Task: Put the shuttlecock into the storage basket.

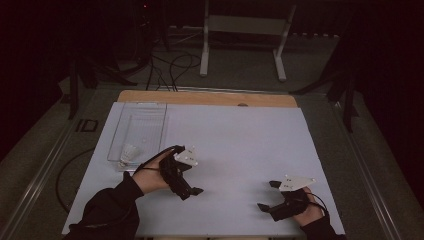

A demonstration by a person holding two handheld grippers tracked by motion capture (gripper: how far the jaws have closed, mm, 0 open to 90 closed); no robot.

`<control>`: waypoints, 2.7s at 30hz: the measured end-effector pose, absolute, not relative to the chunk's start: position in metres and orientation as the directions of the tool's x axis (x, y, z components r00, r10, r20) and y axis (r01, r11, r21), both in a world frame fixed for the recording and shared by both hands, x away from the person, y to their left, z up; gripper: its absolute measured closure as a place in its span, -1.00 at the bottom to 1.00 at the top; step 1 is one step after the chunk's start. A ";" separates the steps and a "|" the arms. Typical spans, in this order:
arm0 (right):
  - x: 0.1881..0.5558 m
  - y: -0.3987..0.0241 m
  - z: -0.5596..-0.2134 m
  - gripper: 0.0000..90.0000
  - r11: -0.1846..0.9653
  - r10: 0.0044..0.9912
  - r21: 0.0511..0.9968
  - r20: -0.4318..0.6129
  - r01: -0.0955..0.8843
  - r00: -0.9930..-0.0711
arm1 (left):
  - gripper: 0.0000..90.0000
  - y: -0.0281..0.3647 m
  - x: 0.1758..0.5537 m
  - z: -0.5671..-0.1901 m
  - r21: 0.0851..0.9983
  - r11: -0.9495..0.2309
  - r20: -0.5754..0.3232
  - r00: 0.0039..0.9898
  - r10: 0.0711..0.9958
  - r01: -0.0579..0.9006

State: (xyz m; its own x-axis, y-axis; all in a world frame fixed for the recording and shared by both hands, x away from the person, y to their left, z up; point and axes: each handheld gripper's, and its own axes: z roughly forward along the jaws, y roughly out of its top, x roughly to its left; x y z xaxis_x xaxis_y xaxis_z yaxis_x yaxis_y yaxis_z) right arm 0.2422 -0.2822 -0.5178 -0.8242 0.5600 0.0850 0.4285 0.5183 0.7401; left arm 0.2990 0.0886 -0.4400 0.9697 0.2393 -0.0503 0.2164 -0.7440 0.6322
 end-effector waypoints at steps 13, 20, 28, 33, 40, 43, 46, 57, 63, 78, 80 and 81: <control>0.242 -0.281 -0.519 -0.82 0.525 0.552 0.738 0.085 0.424 -0.830 | -1.00 0.104 0.289 -0.462 0.624 -0.741 -0.068 0.962 0.263 0.247; 0.241 -0.281 -0.518 -0.82 0.527 0.550 0.740 0.078 0.418 -0.831 | -1.00 0.116 0.284 -0.469 0.636 -0.720 -0.088 0.954 0.288 0.276; 0.241 -0.281 -0.519 -0.82 0.528 0.550 0.739 0.078 0.419 -0.831 | -1.00 0.129 0.279 -0.475 0.637 -0.714 -0.084 0.947 0.310 0.290; 0.241 -0.281 -0.518 -0.82 0.530 0.554 0.740 0.068 0.415 -0.830 | -1.00 0.139 0.277 -0.481 0.634 -0.713 -0.085 0.943 0.321 0.300; 0.241 -0.281 -0.518 -0.82 0.531 0.555 0.742 0.061 0.410 -0.829 | -1.00 0.151 0.273 -0.488 0.653 -0.685 -0.087 0.931 0.356 0.323; 0.240 -0.281 -0.517 -0.82 0.531 0.551 0.749 0.051 0.397 -0.833 | -1.00 0.160 0.270 -0.491 0.663 -0.669 -0.086 0.923 0.376 0.334; 0.240 -0.281 -0.517 -0.82 0.531 0.550 0.748 0.052 0.398 -0.833 | -1.00 0.166 0.268 -0.493 0.672 -0.658 -0.082 0.917 0.390 0.340; 0.240 -0.281 -0.517 -0.82 0.532 0.551 0.746 0.053 0.399 -0.833 | -1.00 0.181 0.262 -0.498 0.698 -0.625 -0.064 0.899 0.433 0.350; 0.239 -0.281 -0.517 -0.82 0.535 0.549 0.745 0.051 0.398 -0.834 | -1.00 0.188 0.261 -0.502 0.710 -0.602 -0.083 0.892 0.444 0.365; 0.239 -0.281 -0.517 -0.82 0.535 0.552 0.746 0.047 0.396 -0.833 | -1.00 0.203 0.258 -0.517 0.744 -0.504 -0.123 0.831 0.542 0.439; 0.239 -0.281 -0.517 -0.82 0.536 0.555 0.743 0.049 0.402 -0.830 | -1.00 0.204 0.258 -0.518 0.744 -0.496 -0.126 0.824 0.553 0.447; 0.239 -0.281 -0.517 -0.82 0.536 0.555 0.743 0.049 0.402 -0.830 | -1.00 0.204 0.258 -0.518 0.744 -0.496 -0.126 0.824 0.553 0.447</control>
State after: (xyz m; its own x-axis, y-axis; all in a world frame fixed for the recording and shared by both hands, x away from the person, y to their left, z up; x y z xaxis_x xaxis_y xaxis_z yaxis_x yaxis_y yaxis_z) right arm 0.2391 -0.2810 -0.5170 -0.8304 0.5550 0.0491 0.4018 0.5356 0.7428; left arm 0.2576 0.2044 -0.5180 0.8236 0.5530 -0.1259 0.4469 -0.4961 0.7444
